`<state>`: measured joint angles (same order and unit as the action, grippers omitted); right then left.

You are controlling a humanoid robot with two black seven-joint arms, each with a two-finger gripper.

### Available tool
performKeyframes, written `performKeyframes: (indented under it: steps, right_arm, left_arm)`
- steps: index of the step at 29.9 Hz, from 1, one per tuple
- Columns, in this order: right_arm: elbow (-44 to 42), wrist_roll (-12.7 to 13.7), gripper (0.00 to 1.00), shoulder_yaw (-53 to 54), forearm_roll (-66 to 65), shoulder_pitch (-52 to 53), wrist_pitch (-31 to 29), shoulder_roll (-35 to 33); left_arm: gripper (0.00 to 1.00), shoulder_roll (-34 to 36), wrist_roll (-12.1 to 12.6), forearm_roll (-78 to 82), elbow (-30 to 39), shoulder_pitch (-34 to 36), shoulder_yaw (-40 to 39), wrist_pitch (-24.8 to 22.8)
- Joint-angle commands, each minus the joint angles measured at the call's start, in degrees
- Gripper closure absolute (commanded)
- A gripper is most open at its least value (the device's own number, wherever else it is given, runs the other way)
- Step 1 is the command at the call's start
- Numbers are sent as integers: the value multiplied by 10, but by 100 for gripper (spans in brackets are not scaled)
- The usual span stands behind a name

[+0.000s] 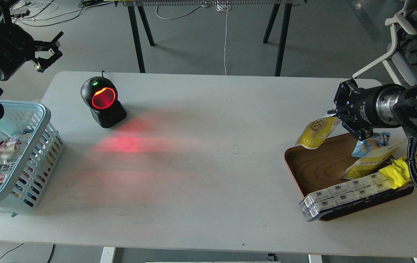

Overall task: Scan snack and place in basket
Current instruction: 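Lift the yellow packet and carry it past the barcode scanner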

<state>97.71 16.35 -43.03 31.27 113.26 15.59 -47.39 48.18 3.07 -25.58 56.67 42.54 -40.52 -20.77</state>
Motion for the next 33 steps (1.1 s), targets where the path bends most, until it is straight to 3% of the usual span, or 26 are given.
performKeyframes:
  steps: [1,7,15,21,28,33]
  right_arm:
    - [-3,-3,100,50,36,20,15,9]
    - [-29,-6,100,122,56,-7,66,118]
    - [-135,-10,100,261,57,-146,122,276]
    - [-207,-13,100,300,57,-194,124,382]
    - [-259,-11,100,308,61,-212,124,467]
    - [-280,-11,100,308,78,-217,124,474]
  left_arm:
    - [0,2,0,0,-2,0,0,1]
    - [0,3,0,0,-2,0,2,2]
    - [0,5,1,0,-2,0,2,3]
    - [0,5,1,0,-2,2,3,4]
    - [0,5,0,0,-2,3,4,4]
    - [0,5,0,0,-2,4,3,4]
